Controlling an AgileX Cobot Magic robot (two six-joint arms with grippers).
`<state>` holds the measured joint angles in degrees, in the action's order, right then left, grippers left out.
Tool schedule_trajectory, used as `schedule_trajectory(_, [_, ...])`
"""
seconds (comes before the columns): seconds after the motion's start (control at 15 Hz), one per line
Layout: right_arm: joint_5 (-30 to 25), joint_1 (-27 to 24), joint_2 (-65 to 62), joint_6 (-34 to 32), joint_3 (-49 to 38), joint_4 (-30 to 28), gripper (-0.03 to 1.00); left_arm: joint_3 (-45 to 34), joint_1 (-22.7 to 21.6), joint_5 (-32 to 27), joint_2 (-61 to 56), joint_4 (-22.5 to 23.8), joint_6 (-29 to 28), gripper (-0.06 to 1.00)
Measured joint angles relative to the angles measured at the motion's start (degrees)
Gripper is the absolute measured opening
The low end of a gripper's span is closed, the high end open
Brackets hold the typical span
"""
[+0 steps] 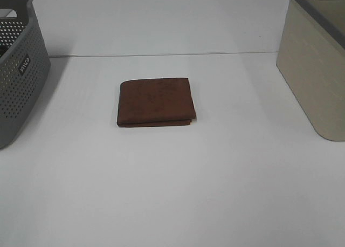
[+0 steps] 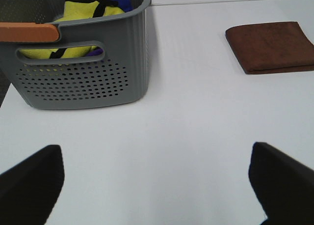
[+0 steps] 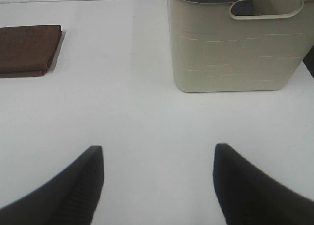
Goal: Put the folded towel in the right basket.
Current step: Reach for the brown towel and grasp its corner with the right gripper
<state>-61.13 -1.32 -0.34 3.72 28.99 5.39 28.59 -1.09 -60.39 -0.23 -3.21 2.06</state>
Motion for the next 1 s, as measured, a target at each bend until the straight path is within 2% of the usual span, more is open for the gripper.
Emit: schedule_trajectory(1.0, [0.00, 0.00, 0.00, 0.00, 0.00, 0.00, 0.62, 0.00, 0.00, 0.00, 0.00, 0.00, 0.00, 0.97])
